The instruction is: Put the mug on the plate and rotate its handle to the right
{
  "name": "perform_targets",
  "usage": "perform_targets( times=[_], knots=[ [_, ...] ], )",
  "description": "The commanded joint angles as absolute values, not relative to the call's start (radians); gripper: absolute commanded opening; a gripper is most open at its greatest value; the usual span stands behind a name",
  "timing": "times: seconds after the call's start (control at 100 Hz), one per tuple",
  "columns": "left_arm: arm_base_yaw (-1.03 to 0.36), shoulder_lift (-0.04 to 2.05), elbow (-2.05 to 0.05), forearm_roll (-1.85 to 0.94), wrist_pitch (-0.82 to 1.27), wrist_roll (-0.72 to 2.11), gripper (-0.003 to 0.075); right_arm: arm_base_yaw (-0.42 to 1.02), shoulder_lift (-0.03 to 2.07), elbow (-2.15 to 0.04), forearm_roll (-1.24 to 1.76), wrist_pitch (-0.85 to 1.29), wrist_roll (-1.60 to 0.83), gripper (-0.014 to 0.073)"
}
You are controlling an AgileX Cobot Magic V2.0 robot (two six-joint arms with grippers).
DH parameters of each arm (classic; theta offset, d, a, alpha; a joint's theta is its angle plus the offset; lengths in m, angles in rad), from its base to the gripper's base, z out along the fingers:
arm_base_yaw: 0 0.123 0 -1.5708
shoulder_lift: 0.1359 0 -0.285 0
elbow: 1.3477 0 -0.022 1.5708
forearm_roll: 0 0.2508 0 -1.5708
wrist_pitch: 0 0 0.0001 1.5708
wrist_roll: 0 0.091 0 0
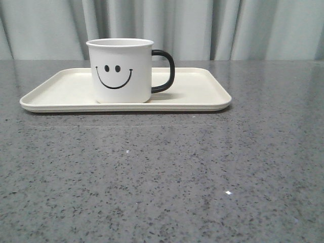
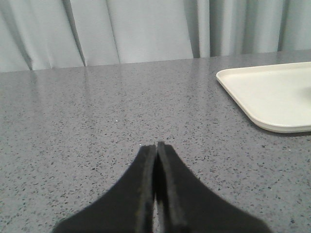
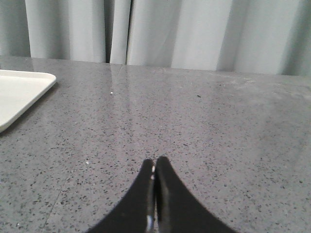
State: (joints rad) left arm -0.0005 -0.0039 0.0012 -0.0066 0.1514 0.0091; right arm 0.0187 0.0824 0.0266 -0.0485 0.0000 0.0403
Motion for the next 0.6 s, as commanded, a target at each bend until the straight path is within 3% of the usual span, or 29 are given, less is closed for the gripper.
perform_targets(
  times=[0.0,0.59],
  knots=[
    [-0.004,-0.033,0.009,-0.016,0.070,0.000,-0.0020,0.014,0.090,0.027,-0.043,-0.075,0.044,-0.0066],
    [-0.004,-0.033,0.009,-0.016,0.070,0.000,-0.0020,0.014,-0.031,0.027,-0.043,0.033,0.044,-0.0066]
  ],
)
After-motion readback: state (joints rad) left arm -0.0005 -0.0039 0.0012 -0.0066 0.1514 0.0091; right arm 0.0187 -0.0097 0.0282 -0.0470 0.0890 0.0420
